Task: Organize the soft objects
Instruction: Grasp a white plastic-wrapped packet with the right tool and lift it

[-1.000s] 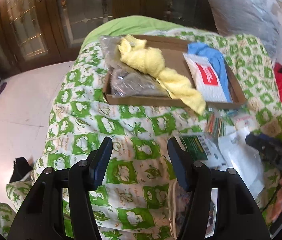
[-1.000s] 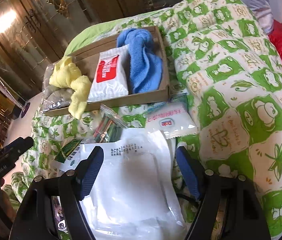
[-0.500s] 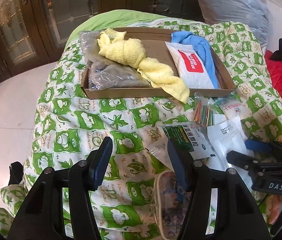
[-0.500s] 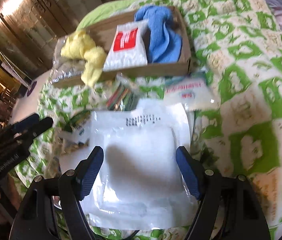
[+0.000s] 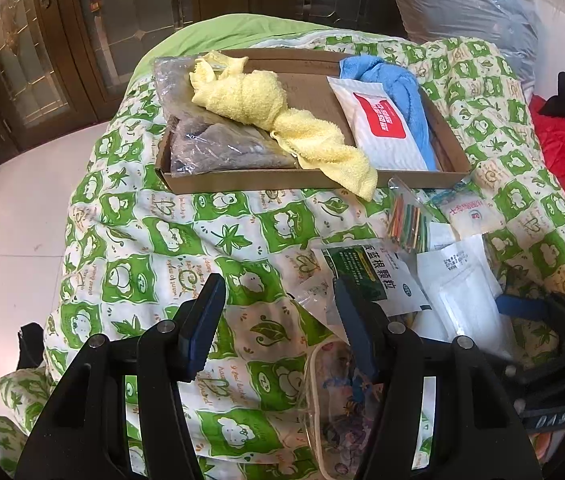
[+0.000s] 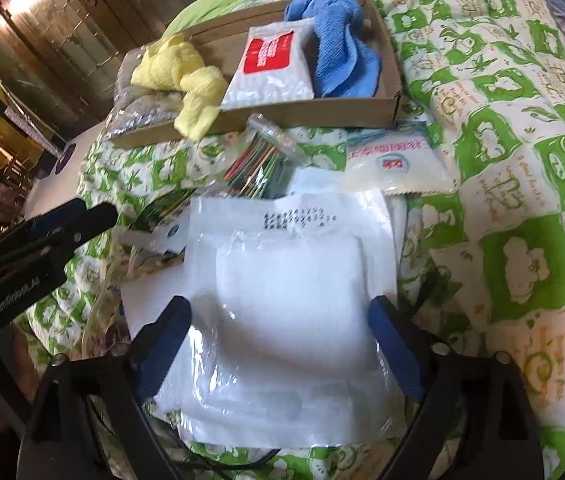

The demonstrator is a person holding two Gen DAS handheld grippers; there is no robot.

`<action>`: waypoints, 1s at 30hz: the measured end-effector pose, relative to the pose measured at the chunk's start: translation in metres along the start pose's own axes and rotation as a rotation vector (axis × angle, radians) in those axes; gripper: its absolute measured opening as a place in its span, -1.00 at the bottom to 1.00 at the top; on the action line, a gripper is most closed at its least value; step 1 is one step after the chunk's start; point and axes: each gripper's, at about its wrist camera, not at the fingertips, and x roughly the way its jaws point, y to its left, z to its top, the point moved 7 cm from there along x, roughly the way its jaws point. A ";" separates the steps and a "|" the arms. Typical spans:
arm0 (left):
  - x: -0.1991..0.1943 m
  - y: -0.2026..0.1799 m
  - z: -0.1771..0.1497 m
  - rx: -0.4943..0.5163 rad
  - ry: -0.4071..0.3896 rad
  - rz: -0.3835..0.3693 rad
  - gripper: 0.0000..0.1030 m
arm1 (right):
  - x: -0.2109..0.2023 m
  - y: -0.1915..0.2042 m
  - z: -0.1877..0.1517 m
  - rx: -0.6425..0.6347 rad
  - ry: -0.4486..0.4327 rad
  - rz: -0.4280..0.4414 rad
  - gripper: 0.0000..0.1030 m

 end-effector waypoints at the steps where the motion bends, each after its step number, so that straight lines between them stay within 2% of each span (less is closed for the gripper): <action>1: 0.000 0.000 0.000 0.000 0.000 0.000 0.12 | 0.002 0.002 -0.003 -0.011 0.015 -0.004 0.92; 4: 0.000 -0.001 0.000 0.006 -0.001 0.000 0.12 | 0.007 0.001 -0.005 -0.012 0.031 -0.022 0.96; 12: 0.000 -0.004 0.000 0.017 0.001 -0.006 0.12 | 0.021 -0.005 -0.003 0.016 0.072 0.003 0.95; 14: 0.000 -0.004 0.000 0.022 -0.001 -0.005 0.12 | 0.019 -0.008 -0.002 0.024 0.057 -0.007 0.81; 16: -0.001 -0.006 0.000 0.027 -0.003 -0.010 0.12 | 0.014 -0.016 0.000 0.046 0.031 -0.022 0.41; 21: -0.002 -0.014 -0.001 0.056 -0.010 -0.031 0.12 | -0.001 -0.019 0.005 0.042 -0.035 -0.054 0.02; 30: 0.017 -0.048 0.006 0.055 0.074 -0.159 0.12 | -0.003 -0.020 0.010 0.017 -0.051 -0.079 -0.03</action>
